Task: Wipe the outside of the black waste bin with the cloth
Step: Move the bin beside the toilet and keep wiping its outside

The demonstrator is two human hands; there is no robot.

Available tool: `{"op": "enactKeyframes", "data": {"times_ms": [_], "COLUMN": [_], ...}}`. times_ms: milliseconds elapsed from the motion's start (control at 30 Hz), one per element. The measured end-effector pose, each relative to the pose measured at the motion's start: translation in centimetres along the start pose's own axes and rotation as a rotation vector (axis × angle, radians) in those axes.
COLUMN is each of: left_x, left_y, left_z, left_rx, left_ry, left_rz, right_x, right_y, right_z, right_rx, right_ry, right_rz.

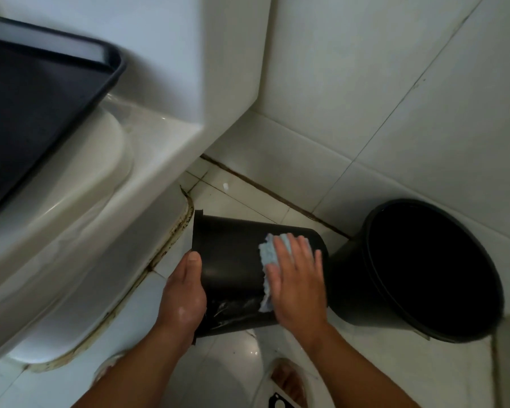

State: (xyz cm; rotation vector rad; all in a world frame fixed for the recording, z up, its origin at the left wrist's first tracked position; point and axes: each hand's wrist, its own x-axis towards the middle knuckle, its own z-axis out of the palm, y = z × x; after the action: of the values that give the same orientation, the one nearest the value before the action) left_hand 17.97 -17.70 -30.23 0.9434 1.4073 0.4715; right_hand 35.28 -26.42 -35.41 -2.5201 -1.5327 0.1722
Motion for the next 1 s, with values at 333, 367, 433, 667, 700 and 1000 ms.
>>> {"op": "enactKeyframes", "data": {"times_ms": [333, 367, 433, 667, 700, 1000], "left_x": [0.6, 0.8, 1.1, 1.3, 1.3, 2.5], "left_y": [-0.4, -0.6, -0.6, 0.0, 0.1, -0.2], "left_z": [0.5, 0.4, 0.2, 0.4, 0.5, -0.2], "left_rx": [0.007, 0.004, -0.02, -0.02, -0.016, -0.035], "left_ry": [0.015, 0.022, 0.014, 0.008, 0.009, -0.007], "left_rz": [0.014, 0.01, -0.006, 0.005, 0.007, -0.026], "right_x": [-1.2, -1.9, -2.1, 1.3, 1.5, 1.0], "right_y": [-5.2, -6.1, -5.2, 4.1, 3.1, -3.1], "right_z": [1.1, 1.3, 1.2, -0.3, -0.2, -0.5], "right_rx": [0.073, 0.08, 0.055, 0.112, 0.095, -0.007], "right_ry": [0.054, 0.01, -0.048, 0.029, 0.055, -0.118], "right_rz": [0.031, -0.089, -0.262, 0.212, 0.267, -0.323]}}
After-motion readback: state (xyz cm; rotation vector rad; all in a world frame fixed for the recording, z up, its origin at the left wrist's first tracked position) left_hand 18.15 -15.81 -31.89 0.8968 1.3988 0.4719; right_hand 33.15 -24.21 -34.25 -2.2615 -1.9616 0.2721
